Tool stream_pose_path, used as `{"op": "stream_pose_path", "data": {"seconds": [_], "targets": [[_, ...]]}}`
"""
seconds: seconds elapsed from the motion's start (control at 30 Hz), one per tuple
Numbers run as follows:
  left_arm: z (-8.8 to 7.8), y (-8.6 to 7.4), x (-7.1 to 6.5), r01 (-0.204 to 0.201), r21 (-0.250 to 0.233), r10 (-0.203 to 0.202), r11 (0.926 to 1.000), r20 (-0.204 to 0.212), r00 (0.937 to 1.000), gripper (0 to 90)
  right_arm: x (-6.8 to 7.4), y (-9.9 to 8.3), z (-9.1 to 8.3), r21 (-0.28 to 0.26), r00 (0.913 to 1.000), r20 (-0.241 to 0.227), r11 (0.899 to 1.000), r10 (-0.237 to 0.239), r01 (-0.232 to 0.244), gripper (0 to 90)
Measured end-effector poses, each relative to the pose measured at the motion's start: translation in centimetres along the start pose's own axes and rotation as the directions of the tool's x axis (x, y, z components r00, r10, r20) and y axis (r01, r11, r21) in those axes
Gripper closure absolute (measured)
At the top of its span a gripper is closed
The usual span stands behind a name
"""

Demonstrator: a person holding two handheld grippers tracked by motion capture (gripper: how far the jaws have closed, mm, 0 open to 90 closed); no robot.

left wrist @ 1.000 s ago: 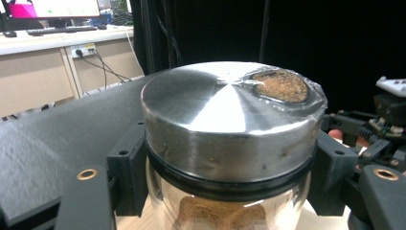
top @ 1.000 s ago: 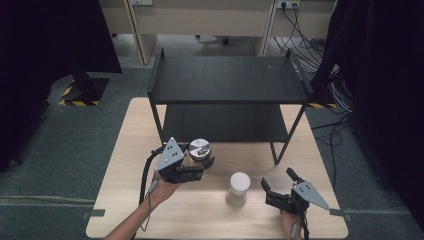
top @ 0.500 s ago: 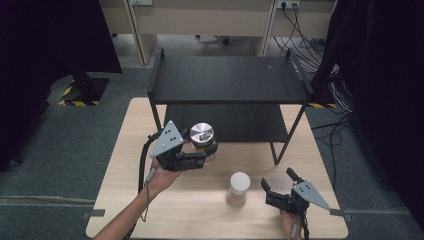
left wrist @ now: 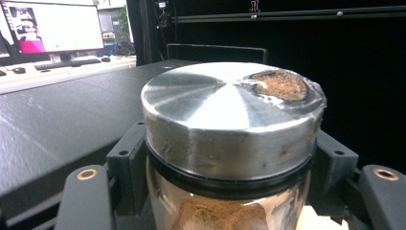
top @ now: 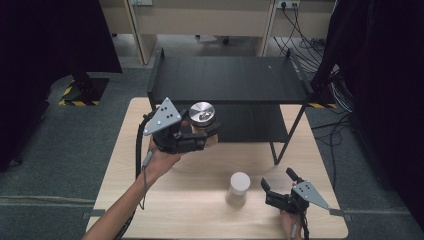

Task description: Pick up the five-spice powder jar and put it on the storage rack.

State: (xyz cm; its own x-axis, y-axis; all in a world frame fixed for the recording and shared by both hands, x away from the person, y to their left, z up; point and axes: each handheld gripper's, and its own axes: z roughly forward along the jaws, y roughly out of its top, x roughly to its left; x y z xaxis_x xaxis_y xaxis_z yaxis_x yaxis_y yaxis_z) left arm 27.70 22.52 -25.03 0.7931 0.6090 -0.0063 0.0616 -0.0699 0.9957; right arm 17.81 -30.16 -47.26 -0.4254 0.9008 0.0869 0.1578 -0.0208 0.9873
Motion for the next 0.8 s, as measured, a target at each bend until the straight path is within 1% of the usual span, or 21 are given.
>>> {"op": "stream_pose_path", "data": {"seconds": [0.13,0.2,0.33,0.43,0.5,0.63,0.8], "targets": [[0.6,1.3,0.1,0.0,0.018,0.0,0.9998,-0.005,1.0,30.7,0.0,0.0,0.0,-0.002,1.0,0.001,1.0,-0.001,0.001,0.3],[0.8,1.8,0.0,-0.004,0.015,0.004,0.9999,-0.013,0.9999,30.7,0.0,0.0,0.0,-0.002,1.0,0.001,1.0,0.002,-0.002,0.3],[1.1,2.9,0.1,0.004,0.008,-0.004,1.0,-0.015,0.9999,30.7,0.0,0.0,0.0,0.0,1.0,-0.002,1.0,0.002,-0.002,0.3],[1.4,4.1,0.0,-0.002,0.013,0.003,0.9999,-0.026,0.9997,30.7,-0.1,0.0,0.0,0.0,1.0,-0.003,1.0,0.0,0.0,0.3],[1.6,4.8,-0.1,-0.009,0.015,0.01,0.9998,-0.04,0.9991,30.7,0.0,0.0,0.0,0.0,1.0,-0.001,1.0,0.001,-0.001,0.3],[2.1,6.1,0.0,-0.006,0.016,0.007,0.9999,-0.064,0.9979,30.7,-0.1,0.0,0.0,0.0,1.0,-0.002,1.0,0.002,-0.002,0.3],[3.0,7.2,-0.1,-0.007,0.027,0.01,0.9996,-0.105,0.9944,30.7,0.0,0.0,0.0,-0.001,1.0,-0.004,1.0,-0.002,0.002,0.3]]}}
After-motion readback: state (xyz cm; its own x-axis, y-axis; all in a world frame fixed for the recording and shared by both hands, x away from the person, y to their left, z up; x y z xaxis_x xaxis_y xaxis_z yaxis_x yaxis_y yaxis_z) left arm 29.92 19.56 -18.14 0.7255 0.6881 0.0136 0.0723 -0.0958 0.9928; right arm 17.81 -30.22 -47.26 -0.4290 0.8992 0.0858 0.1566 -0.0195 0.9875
